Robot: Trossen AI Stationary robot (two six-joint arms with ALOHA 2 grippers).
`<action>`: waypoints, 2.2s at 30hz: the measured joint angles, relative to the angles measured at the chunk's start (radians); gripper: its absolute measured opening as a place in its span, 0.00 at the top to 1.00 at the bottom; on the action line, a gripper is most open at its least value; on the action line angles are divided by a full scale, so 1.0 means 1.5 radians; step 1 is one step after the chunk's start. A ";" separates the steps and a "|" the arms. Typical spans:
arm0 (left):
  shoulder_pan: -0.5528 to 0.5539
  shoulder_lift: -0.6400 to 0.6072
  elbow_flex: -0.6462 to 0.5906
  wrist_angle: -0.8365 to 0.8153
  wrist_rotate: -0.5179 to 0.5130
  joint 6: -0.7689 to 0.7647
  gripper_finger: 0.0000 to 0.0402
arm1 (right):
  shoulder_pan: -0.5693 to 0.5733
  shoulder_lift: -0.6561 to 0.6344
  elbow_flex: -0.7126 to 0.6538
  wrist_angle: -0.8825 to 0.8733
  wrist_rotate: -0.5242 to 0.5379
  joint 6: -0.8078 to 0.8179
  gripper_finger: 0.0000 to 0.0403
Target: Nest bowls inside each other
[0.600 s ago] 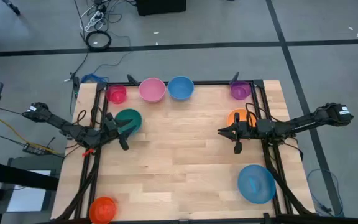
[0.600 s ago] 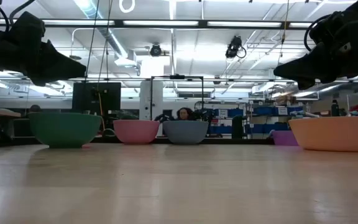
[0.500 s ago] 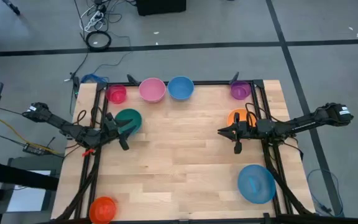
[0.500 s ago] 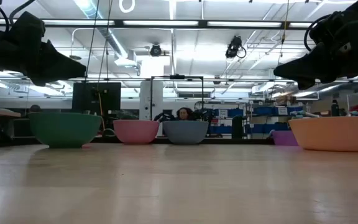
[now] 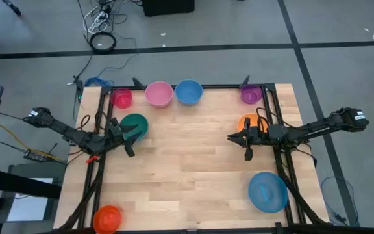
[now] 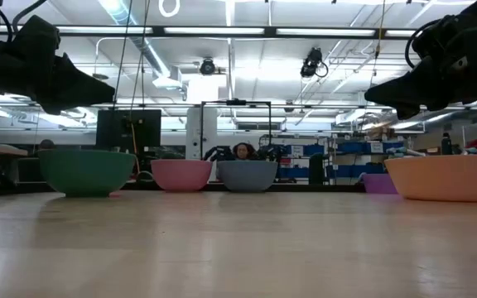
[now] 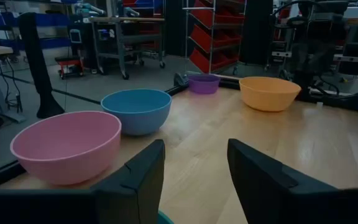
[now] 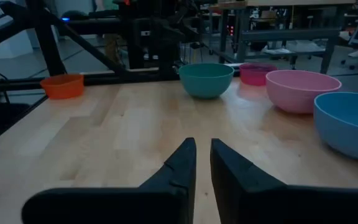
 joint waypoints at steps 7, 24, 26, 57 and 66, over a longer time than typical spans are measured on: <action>0.000 0.000 0.000 0.000 0.000 0.000 0.54 | 0.000 0.000 0.000 0.000 0.000 0.000 0.90; 0.000 0.000 0.000 0.010 0.000 0.000 0.54 | -0.001 0.000 0.001 0.021 0.003 -0.036 0.90; 0.000 0.000 0.000 0.028 0.000 0.000 0.54 | -0.001 0.000 0.003 0.023 0.003 -0.010 0.90; 0.000 0.000 0.000 0.166 0.018 0.000 0.54 | -0.001 0.000 0.016 0.070 -0.019 0.112 0.90; 0.000 0.000 0.000 0.165 0.032 -0.002 0.54 | -0.013 0.000 0.017 0.045 -0.010 0.118 0.90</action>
